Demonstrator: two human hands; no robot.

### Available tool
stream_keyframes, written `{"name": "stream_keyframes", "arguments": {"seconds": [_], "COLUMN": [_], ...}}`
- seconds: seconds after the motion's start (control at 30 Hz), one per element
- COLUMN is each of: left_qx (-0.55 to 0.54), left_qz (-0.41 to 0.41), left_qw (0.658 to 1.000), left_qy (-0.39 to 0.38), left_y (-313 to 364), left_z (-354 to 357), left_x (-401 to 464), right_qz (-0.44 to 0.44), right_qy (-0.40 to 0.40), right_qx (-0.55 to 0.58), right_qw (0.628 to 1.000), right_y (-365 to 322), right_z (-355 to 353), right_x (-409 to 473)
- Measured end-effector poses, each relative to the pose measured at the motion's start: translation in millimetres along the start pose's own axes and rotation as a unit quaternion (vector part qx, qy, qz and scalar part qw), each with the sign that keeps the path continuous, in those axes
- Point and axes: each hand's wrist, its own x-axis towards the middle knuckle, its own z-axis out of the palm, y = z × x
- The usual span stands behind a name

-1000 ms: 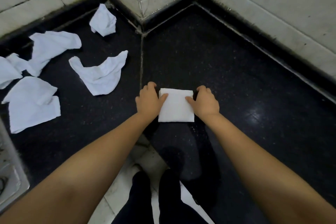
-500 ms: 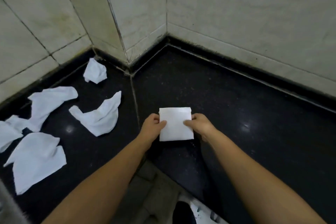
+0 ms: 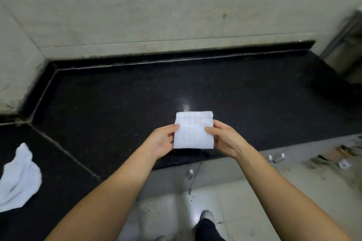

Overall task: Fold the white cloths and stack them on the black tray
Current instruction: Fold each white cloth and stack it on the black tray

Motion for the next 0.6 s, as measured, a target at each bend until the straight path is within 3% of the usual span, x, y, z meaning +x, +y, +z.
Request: {"name": "stream_keyframes", "arguments": {"seconds": [0.3,0.6], "left_qx": [0.160,0.217], "left_qz": [-0.081,-0.083], "left_qw": [0.971,0.943], "left_qy": [-0.161,-0.238], "left_y": [-113.1,-253.6], "left_z": [233.6,480.0], "left_x": [32.5,33.8], "right_qz": [-0.082,-0.103], "right_qy": [0.227,0.354], "right_qx": [0.098,0.115], "right_qw": [0.965,0.922], "right_y": [10.4,-1.4], "right_z": [-216.9,-454.2], "right_x": [-143.1,-266.9]}}
